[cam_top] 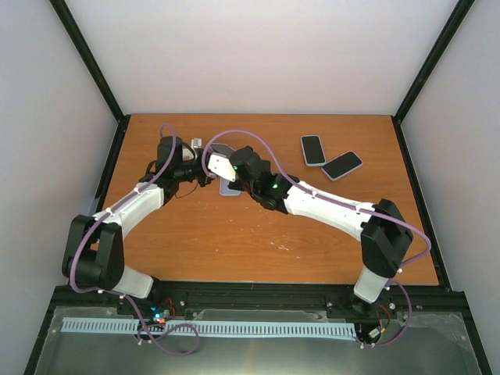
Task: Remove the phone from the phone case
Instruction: Remove the phone case from the phone.
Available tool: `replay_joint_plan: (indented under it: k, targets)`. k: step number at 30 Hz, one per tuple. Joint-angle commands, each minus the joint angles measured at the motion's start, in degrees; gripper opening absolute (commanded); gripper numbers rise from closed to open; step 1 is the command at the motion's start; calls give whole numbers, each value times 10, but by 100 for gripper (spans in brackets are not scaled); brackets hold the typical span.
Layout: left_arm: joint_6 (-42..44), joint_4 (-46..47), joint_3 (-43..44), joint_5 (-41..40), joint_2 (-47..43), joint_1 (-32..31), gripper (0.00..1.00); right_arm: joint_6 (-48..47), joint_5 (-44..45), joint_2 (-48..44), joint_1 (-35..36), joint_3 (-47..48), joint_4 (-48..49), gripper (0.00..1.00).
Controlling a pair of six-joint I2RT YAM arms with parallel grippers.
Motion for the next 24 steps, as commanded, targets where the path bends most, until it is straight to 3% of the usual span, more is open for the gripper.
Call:
replay_joint_plan:
  k: [1,16,24]
  targets:
    - [69,-23,15,-6,-21,-1,1,49,16,-53,-19,50,-16,3]
    - [115,-45,0,-53,-32,1,1,122,-27,-91,-50,114,-97,3]
    - [213,-45,-1,-61,-54,2,1,154,-65,-130,-95,103,-128,3]
